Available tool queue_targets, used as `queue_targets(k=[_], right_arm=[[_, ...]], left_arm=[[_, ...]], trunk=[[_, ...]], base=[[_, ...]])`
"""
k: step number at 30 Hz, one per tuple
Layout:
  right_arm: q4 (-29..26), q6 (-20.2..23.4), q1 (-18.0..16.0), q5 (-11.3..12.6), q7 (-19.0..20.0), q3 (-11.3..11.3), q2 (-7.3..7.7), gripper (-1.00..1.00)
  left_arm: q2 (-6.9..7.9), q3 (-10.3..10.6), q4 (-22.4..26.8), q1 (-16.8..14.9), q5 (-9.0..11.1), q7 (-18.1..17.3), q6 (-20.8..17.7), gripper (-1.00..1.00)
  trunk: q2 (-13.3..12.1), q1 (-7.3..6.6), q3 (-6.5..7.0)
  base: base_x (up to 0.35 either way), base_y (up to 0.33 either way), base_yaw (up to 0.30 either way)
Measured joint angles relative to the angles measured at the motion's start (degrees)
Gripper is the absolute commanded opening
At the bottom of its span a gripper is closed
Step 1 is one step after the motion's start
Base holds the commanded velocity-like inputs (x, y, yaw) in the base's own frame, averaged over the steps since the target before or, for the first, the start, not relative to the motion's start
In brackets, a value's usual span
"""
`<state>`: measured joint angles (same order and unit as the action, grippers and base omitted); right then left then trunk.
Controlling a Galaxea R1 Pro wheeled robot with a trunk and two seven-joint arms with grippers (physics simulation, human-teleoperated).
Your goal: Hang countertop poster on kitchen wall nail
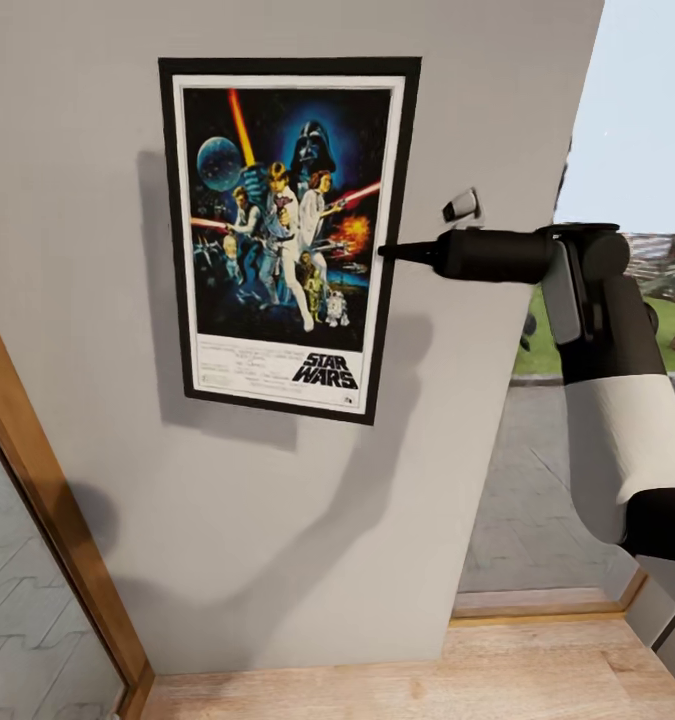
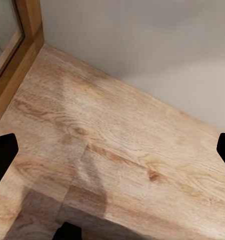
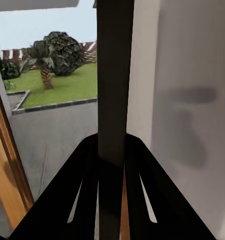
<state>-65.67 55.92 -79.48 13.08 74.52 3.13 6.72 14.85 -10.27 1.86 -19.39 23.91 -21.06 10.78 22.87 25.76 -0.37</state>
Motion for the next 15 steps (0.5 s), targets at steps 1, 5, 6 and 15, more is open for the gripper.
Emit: queue_targets(k=[1,5,6,15], right_arm=[[0.0,0.0,-0.01,0.06,0.0,-0.39,0.0,-1.0],[0.0,0.0,0.0,0.12,0.0,-0.88,0.0,-1.0],[0.0,0.0,0.01,0.12,0.02,-0.92,0.0,-1.0],[0.0,0.0,-0.01,0.15,0.0,-1.11,0.0,-1.0]], left_arm=[[0.0,0.01,0.0,0.0,0.0,0.0,0.0,1.0],[0.0,0.04,0.0,0.0,0.0,0.0,0.0,1.0],[0.0,0.05,0.0,0.0,0.0,0.0,0.0,1.0],[0.0,0.01,0.0,0.0,0.0,0.0,0.0,1.0]], trunk=[[0.0,0.0,0.0],[0.0,0.0,0.0],[0.0,0.0,0.0],[0.0,0.0,0.0]], base=[[0.0,0.0,0.0],[0.0,0.0,0.0],[0.0,0.0,0.0],[0.0,0.0,0.0]])
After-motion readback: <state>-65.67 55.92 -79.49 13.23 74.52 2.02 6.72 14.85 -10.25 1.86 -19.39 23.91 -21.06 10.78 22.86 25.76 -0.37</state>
